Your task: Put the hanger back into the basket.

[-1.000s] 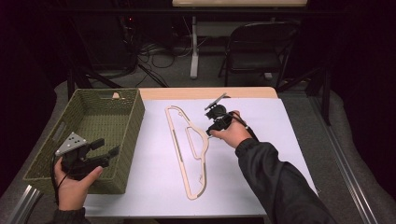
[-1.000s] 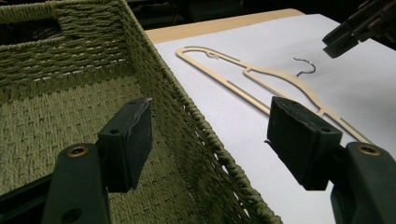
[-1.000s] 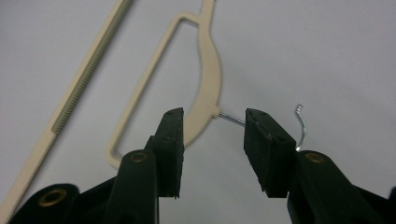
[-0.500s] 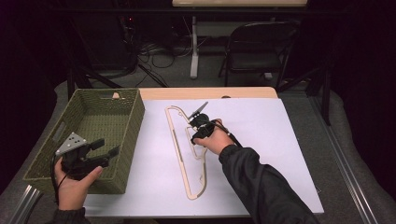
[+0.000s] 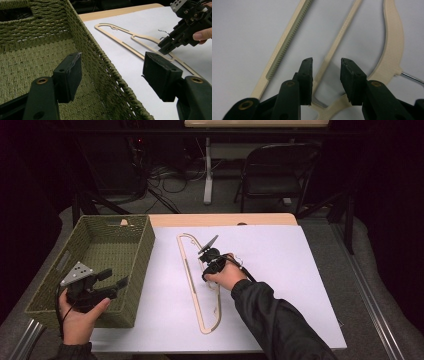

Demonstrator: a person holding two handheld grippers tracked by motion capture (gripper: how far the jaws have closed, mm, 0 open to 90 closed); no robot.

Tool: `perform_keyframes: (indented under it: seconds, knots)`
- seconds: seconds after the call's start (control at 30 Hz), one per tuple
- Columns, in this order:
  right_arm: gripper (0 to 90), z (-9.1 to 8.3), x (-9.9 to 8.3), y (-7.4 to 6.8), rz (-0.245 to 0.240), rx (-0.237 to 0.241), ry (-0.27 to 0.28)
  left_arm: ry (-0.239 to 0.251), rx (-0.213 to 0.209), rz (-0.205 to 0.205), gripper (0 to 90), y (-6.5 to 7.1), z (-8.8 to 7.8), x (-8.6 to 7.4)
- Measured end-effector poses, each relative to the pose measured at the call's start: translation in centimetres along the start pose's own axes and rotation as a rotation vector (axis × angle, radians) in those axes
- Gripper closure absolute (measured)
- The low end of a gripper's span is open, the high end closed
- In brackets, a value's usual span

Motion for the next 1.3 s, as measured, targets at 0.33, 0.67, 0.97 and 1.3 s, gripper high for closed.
perform_keyframes:
  seconds: [0.33, 0.67, 0.97, 1.3]
  knots:
    - [64.8, 0.2, -0.5, -0.1, -0.026, 0.010, -0.070, -0.001, 0.004, -0.004, 31.8, -0.2, 0.0, 0.0]
    - [65.7, 0.7, -1.2, 0.0, -0.016, 0.016, -0.078, -0.005, 0.005, -0.005, 32.0, -0.2, 0.1, -0.1]
    - [69.7, 1.1, -1.0, -0.1, -0.044, -0.005, -0.048, -0.004, 0.004, -0.008, 32.0, -0.2, 0.1, -0.1]
    - [80.6, 0.0, -1.5, 0.7, -0.004, -0.021, -0.134, -0.003, 0.008, -0.011, 32.2, -0.4, 0.0, -0.1]
Point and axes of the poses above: each handheld gripper's, and its own axes: z roughly forward along the jaws, x roughly out of its top, y roughly to its right, the point moved 8 cm from there along z, roughly forward along the jaws, and after that the axes turned 12 degrees about x, right-handed, at the moved point
